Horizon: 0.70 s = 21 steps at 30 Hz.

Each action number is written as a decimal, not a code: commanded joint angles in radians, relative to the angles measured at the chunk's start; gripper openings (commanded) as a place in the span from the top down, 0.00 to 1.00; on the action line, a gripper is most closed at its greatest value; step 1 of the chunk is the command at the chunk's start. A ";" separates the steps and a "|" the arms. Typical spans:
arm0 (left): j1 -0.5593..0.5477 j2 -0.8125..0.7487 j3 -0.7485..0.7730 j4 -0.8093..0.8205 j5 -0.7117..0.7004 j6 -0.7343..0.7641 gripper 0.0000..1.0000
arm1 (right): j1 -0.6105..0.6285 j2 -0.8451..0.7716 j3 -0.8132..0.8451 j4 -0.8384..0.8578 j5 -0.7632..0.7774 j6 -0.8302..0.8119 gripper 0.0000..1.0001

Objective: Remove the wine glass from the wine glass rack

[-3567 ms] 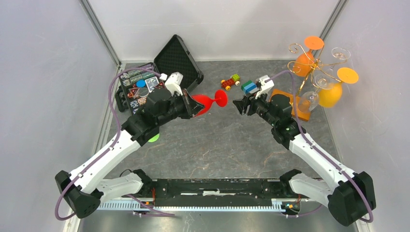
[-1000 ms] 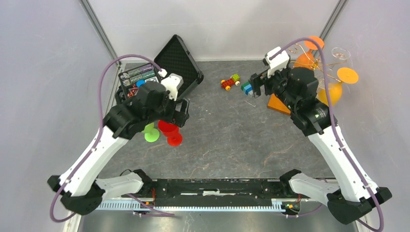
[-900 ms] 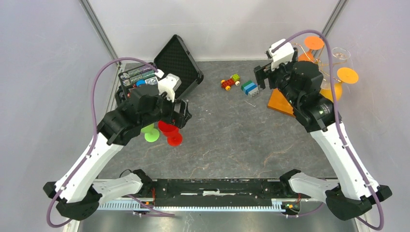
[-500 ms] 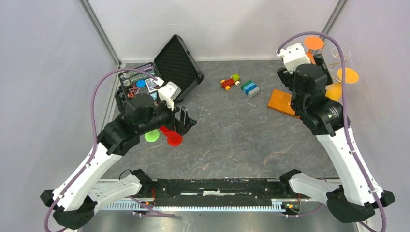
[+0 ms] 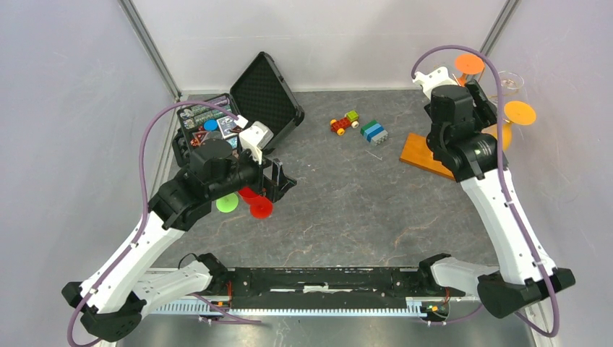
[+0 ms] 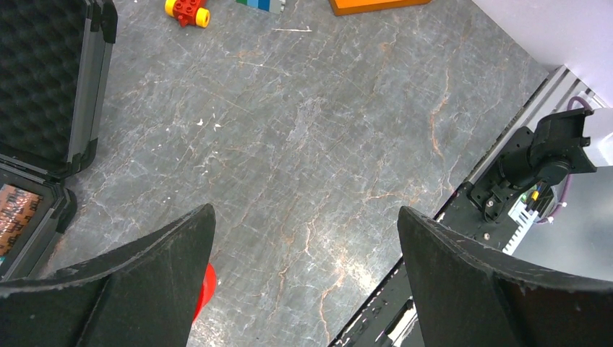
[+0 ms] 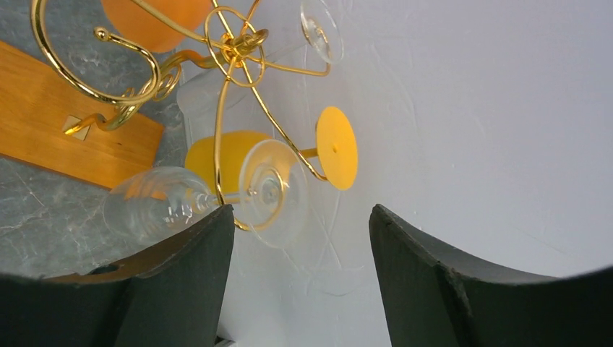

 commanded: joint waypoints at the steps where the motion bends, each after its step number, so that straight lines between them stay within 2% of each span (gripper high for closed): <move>1: 0.000 -0.007 -0.006 0.028 0.012 0.023 0.00 | -0.032 0.034 0.005 0.022 -0.001 0.000 0.27; 10: 0.001 0.007 -0.014 0.023 0.011 0.020 0.00 | -0.056 0.058 -0.021 0.049 0.011 -0.003 0.37; 21: 0.001 0.002 -0.025 0.026 0.003 0.021 0.00 | -0.105 0.040 -0.084 0.099 -0.002 -0.033 0.38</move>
